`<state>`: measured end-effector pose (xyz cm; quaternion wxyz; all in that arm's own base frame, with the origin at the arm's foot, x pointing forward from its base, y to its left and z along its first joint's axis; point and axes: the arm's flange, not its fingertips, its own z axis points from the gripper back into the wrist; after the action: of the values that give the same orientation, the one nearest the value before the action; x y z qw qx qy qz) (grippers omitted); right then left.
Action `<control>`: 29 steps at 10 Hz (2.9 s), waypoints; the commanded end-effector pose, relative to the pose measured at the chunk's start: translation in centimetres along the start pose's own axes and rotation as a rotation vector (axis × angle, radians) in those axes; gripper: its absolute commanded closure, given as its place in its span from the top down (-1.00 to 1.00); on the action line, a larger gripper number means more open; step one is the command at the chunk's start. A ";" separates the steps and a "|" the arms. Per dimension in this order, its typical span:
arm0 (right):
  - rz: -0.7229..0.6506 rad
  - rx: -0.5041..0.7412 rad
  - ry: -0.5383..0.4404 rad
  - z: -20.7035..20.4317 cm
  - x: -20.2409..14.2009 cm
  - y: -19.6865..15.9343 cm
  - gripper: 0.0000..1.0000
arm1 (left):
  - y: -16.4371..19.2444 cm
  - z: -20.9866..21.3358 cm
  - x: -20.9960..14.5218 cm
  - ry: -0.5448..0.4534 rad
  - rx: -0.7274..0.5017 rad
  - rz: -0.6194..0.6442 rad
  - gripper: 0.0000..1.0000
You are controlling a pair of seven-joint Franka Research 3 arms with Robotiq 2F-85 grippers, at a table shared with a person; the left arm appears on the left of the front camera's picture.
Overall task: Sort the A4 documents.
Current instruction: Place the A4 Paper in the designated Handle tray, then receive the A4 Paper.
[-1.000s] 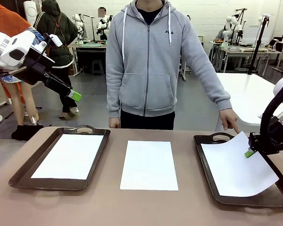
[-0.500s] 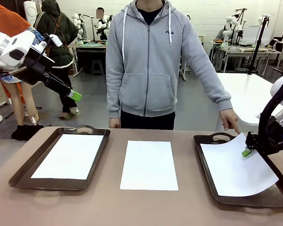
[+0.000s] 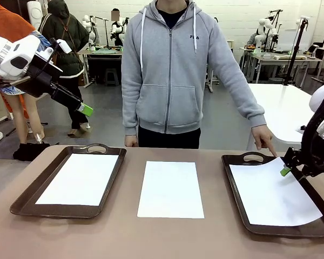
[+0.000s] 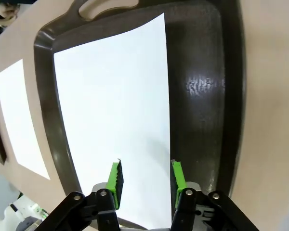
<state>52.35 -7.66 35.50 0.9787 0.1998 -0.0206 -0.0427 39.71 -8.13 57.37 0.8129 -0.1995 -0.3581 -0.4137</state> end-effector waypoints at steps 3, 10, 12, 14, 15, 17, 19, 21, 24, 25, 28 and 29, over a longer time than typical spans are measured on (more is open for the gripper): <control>-0.046 -0.049 -0.041 1.3 -0.9 -0.2 0.63 | -0.1 -0.1 0.1 0.002 0.001 -0.004 1.00; -0.022 -0.029 -0.024 1.5 -0.4 -0.4 1.00 | -0.1 -0.1 0.1 0.002 0.001 -0.004 1.00; -0.022 -0.029 -0.024 1.5 -0.4 -0.4 1.00 | -0.1 -0.1 0.1 0.002 0.001 -0.004 1.00; -0.022 -0.029 -0.024 1.5 -0.4 -0.4 1.00 | -0.1 -0.1 0.1 0.002 0.001 -0.004 1.00; -0.022 -0.029 -0.024 1.5 -0.4 -0.4 1.00 | -0.1 -0.1 0.1 0.002 0.001 -0.004 1.00; -0.022 -0.029 -0.024 1.5 -0.4 -0.4 1.00 | -0.1 -0.1 0.1 0.002 0.001 -0.004 1.00; -0.024 -0.029 -0.023 1.4 -0.4 -0.5 1.00 | -0.1 -0.1 0.1 0.002 0.001 -0.004 1.00; 0.103 -0.221 -0.316 5.7 -6.7 2.9 1.00 | -0.1 -0.1 0.1 0.002 0.001 -0.004 1.00; 0.379 -0.217 -0.597 13.3 -13.1 6.0 1.00 | -0.1 -0.1 0.1 0.002 0.001 -0.004 1.00; 0.471 -0.184 -0.619 14.8 -14.1 6.6 1.00 | -0.1 -0.1 0.1 0.002 0.001 -0.004 1.00; 0.758 0.053 -0.559 19.6 -13.4 8.3 1.00 | -0.1 -0.1 0.1 0.002 0.001 -0.004 1.00; 0.827 0.114 -0.539 20.7 -12.4 8.8 1.00 | -0.1 -0.1 0.1 0.002 0.001 -0.004 1.00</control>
<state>37.31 -5.18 57.05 0.8757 0.1658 -0.3714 0.2602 39.71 -8.13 57.39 0.8128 -0.1995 -0.3583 -0.4137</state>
